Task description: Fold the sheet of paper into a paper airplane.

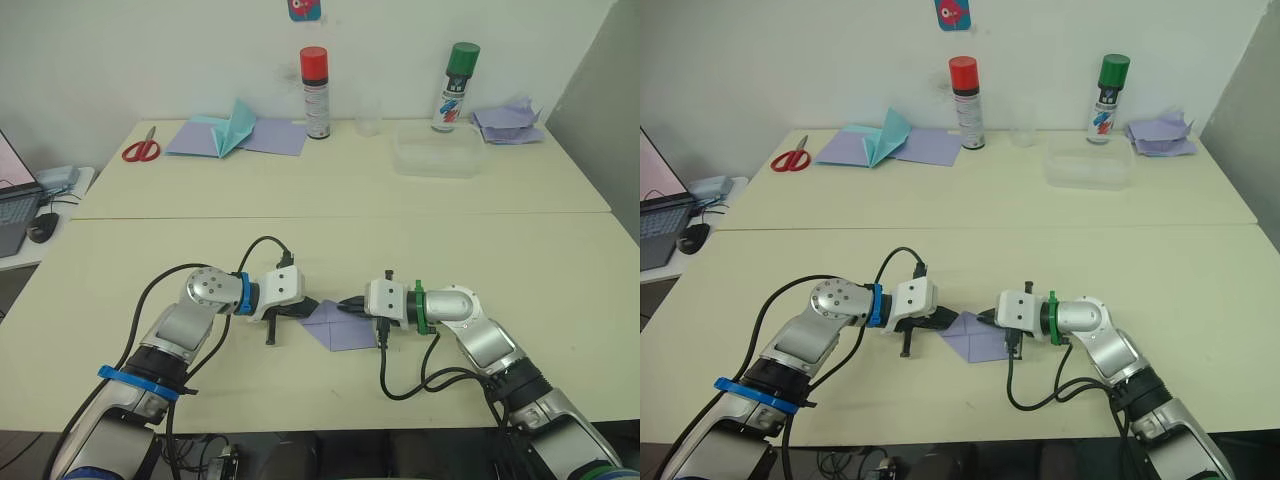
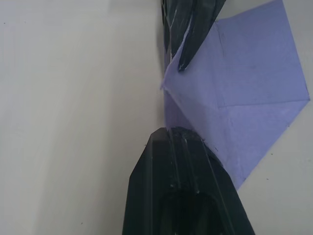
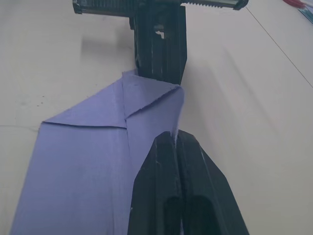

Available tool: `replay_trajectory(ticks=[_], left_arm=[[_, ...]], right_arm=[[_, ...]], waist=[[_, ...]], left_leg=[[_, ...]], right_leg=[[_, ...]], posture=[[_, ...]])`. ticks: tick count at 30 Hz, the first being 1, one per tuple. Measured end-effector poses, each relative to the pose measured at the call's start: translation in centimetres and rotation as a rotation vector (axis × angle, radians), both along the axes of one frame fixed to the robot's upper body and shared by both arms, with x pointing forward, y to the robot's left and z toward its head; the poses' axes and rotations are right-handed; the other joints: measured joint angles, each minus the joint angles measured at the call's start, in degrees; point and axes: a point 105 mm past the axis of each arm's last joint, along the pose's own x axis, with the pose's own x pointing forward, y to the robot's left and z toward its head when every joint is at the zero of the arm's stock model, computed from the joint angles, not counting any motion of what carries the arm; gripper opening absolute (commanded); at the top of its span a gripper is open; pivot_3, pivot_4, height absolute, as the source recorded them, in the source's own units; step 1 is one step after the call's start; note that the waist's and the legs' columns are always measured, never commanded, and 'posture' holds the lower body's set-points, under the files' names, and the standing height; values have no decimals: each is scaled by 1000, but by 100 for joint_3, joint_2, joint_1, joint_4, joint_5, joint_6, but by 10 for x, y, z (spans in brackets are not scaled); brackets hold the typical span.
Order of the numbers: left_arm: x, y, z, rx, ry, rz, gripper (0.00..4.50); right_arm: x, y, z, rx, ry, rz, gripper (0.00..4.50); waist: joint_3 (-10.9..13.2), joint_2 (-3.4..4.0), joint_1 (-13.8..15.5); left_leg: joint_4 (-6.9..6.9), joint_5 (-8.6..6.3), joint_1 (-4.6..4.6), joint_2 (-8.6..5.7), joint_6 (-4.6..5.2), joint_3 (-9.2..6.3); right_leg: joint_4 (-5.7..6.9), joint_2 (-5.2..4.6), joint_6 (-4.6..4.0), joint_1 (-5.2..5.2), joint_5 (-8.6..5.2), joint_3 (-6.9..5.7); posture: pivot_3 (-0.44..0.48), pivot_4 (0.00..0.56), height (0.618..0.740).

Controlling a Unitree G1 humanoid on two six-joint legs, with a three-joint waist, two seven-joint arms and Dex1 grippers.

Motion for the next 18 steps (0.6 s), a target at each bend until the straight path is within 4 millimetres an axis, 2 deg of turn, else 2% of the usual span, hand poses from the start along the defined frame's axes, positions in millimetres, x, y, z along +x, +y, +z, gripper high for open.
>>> replay_trajectory(ticks=[7, 13, 15, 18], left_arm=[[2, 7, 2, 13, -11, 20, 0], [13, 37, 17, 21, -39, 175, 0], [11, 35, 28, 2, -73, 169, 0], [1, 19, 41, -56, -112, 113, 0]], right_arm=[[2, 2, -5, -24, -14, 3, 17], [3, 1, -9, -32, -2, -4, 17], [3, 0, -9, -31, -1, -5, 17], [3, 1, -9, -23, 8, -9, 17]], waist=[[0, 0, -17], [1, 0, -36], [2, 0, -35], [2, 0, -37]], left_leg=[[-1, 0, 0, 0, 0, -2], [-2, 0, -6, 0, 0, -7], [-2, 0, -9, -3, -1, -12], [-5, 0, -9, -3, -1, -9]], right_leg=[[1, 0, 0, 0, 0, 0], [2, 3, 0, -8, 0, 1], [2, 2, 0, -7, 0, 6], [1, 2, 0, -7, 0, 13]], posture=[[0, 150, 740], [0, 150, 740], [0, 150, 740], [0, 150, 740]])
